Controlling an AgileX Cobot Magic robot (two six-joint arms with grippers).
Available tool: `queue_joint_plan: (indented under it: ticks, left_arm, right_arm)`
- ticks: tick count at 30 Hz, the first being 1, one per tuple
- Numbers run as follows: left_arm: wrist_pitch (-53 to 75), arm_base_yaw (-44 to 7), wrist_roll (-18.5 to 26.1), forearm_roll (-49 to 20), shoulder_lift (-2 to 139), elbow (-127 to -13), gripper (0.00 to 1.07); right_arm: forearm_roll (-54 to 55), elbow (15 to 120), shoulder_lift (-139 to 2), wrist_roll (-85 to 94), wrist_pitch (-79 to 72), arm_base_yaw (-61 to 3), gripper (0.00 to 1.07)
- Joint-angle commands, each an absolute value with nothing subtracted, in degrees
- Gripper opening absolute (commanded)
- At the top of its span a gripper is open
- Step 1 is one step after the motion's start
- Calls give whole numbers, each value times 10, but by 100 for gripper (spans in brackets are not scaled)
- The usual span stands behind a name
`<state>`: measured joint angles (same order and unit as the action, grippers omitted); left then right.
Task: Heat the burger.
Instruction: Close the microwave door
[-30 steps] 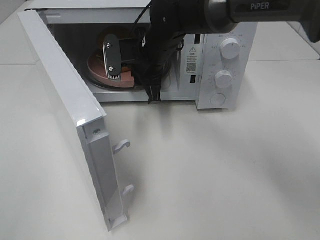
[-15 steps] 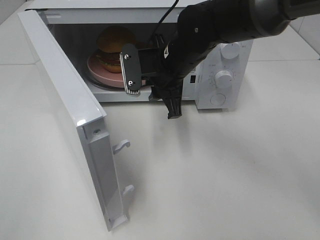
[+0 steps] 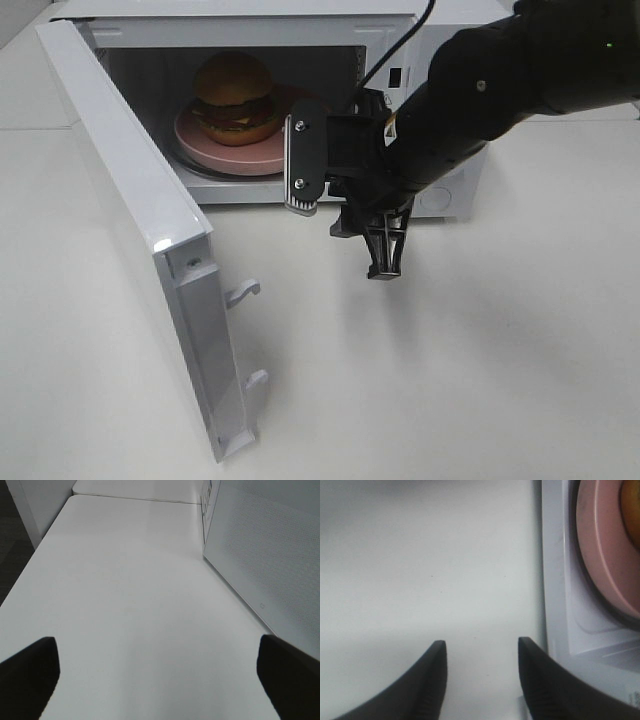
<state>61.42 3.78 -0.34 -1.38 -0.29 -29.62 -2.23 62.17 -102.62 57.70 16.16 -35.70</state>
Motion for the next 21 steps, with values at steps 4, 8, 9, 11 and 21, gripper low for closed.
queue_joint_plan:
  ticks: [4,8,9,11,21]
  left_arm:
    - [614,39,-5,-16,-10,-295,100]
    - [614,39,-5,-16,-10,-295,100]
    - [614,39,-5,-16,-10,-295,100]
    - [614,39,-5,-16,-10,-295,100]
    - [614,39,-5,-16,-10,-295,100]
  right_arm:
    - [-6,575,-988,446,154,-356,81]
    - [-6,524,-951,328,154,-356,93]
    - [-6,524,-951,328,154,-356,93]
    - [-7,494,-924,262,155,-356,91]
    - [-7,431,-834,164,206,-354,89]
